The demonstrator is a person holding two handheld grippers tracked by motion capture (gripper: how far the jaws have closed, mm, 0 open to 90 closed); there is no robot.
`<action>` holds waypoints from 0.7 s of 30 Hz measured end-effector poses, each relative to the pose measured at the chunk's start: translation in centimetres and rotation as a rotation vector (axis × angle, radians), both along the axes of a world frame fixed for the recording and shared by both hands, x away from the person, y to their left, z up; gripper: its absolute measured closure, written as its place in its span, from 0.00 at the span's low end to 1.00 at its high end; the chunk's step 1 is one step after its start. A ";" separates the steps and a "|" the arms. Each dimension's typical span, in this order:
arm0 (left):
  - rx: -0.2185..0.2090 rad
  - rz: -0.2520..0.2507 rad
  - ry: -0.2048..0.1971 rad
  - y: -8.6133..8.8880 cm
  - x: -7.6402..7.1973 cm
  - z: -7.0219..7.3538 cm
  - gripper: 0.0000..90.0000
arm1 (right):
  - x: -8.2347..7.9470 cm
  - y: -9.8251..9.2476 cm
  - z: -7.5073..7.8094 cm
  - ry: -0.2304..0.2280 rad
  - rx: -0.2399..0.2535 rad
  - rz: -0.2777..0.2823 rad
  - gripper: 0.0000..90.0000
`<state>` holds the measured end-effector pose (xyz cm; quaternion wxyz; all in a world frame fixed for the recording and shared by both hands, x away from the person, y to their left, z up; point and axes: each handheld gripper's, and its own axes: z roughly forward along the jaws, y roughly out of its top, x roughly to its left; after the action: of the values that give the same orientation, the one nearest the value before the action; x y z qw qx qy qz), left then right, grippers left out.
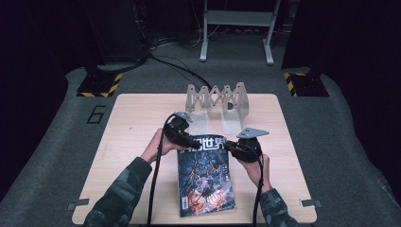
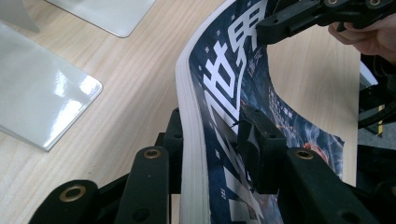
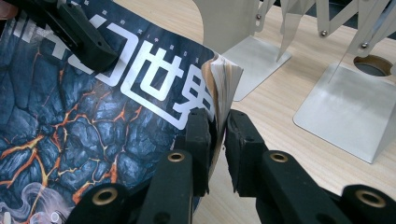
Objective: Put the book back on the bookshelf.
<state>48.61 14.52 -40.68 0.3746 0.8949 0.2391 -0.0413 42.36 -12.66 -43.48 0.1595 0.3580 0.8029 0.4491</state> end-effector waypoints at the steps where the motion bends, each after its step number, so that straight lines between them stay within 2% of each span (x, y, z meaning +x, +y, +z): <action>1: -0.004 0.003 -0.002 -0.1 -0.1 0.1 0.75 | 0.0 -0.1 0.0 -0.002 0.003 0.002 0.88; 5: -0.014 0.002 0.004 -0.2 -0.4 0.3 0.77 | -0.1 -0.4 -0.3 -0.001 0.016 -0.001 0.86; 8: -0.031 -0.004 0.000 -0.2 -0.6 0.4 0.80 | -0.1 -0.7 -0.8 0.008 0.014 -0.019 0.80; 10: 0.002 0.007 -0.019 -0.2 -0.7 0.5 0.80 | -0.2 -1.3 -1.6 0.031 0.032 -0.031 0.73; 11: 0.001 0.011 -0.017 -0.2 -0.8 0.5 0.81 | -0.2 -1.7 -1.9 0.030 0.020 -0.043 0.70; 12: 0.007 0.018 -0.022 -0.1 -0.9 0.6 0.81 | -0.2 -2.0 -2.3 0.033 0.012 -0.059 0.67; 14: -0.018 0.013 -0.032 0.1 -1.2 0.8 0.81 | -0.3 -2.7 -3.3 0.052 -0.003 -0.108 0.57; 17: -0.033 0.005 -0.054 0.1 -1.8 1.3 0.81 | -0.4 -3.7 -5.0 0.062 -0.063 -0.200 0.38; 21: -0.055 0.001 -0.075 -0.1 -2.4 1.8 0.82 | -0.4 -4.9 -6.7 0.082 -0.086 -0.273 0.24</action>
<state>46.17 14.46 -38.84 0.4079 0.8850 0.2240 -0.0140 41.97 -17.54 -50.18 0.2014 0.4748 0.7711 0.3734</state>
